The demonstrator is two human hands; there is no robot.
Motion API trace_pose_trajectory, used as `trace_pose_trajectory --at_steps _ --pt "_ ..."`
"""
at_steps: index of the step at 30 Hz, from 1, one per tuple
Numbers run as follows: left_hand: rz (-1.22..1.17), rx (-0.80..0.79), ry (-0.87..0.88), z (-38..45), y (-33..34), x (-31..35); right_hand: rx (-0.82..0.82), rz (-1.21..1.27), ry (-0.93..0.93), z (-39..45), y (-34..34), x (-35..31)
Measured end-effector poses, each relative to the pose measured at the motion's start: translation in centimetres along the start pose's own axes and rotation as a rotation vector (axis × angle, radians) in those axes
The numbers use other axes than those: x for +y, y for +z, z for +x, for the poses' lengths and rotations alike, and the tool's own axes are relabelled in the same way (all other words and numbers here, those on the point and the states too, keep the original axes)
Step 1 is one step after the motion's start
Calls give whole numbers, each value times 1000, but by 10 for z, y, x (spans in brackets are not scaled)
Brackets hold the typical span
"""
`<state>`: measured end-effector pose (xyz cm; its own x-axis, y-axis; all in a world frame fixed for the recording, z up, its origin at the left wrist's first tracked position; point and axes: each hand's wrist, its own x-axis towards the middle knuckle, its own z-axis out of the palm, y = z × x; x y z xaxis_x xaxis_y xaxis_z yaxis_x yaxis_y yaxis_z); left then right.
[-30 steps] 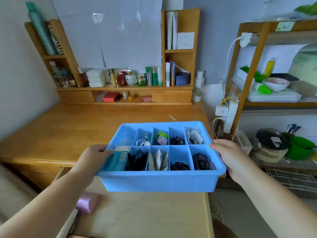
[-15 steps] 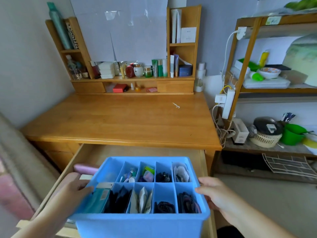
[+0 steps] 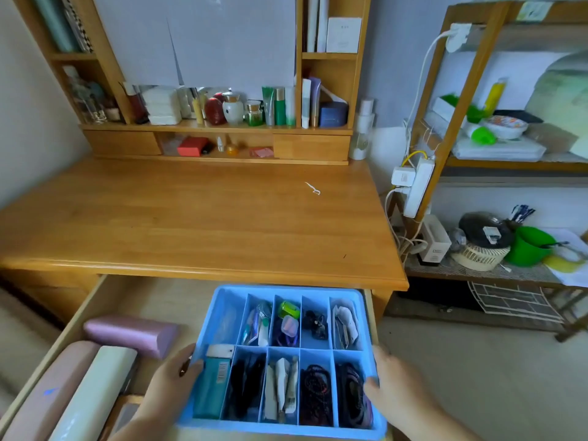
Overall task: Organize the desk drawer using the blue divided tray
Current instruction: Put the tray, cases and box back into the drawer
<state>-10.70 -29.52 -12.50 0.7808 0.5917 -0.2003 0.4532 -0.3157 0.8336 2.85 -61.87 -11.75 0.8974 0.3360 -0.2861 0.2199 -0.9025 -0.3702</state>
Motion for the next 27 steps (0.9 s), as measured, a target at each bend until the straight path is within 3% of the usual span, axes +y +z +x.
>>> trace_pose_trajectory --at_steps 8,13,18,27 --pt "42 19 -106 34 21 -5 89 -48 -24 22 4 13" --pt "244 -4 -58 45 20 10 114 -46 -21 30 0 7" --pt "462 -98 -18 24 7 7 87 -161 -19 17 7 4" --pt "550 -126 -7 -30 -2 -20 80 -423 -109 -39 27 13"
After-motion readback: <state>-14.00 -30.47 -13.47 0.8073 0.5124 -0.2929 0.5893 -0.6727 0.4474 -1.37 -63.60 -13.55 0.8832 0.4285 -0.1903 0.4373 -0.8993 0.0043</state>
